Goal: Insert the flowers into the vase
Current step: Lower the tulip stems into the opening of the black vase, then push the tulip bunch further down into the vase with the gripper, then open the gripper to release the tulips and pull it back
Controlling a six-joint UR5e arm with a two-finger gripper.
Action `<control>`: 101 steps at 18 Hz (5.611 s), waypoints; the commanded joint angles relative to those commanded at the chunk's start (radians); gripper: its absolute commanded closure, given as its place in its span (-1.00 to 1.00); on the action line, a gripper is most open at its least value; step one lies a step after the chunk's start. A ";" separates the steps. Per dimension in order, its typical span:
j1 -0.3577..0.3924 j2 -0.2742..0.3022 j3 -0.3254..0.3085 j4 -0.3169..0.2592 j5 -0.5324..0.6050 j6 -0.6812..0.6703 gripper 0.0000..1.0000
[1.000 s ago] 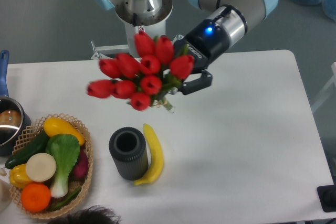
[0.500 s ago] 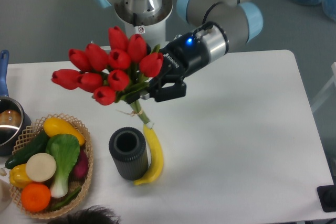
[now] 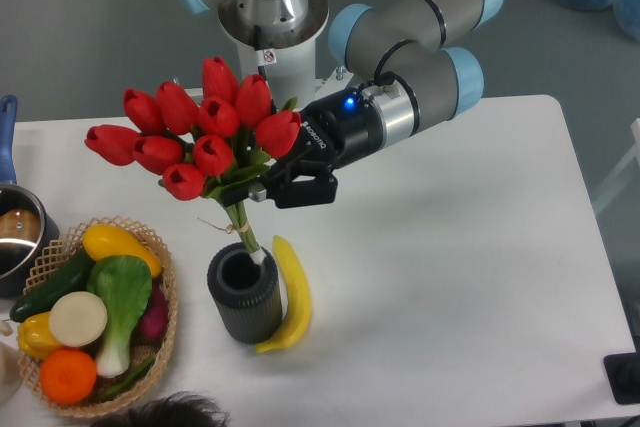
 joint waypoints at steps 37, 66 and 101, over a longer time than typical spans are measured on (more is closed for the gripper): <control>-0.034 -0.084 -0.052 0.000 0.023 0.000 0.08; -0.012 -0.160 -0.110 0.003 0.101 0.021 0.07; 0.066 -0.057 -0.181 0.003 0.252 0.040 -1.00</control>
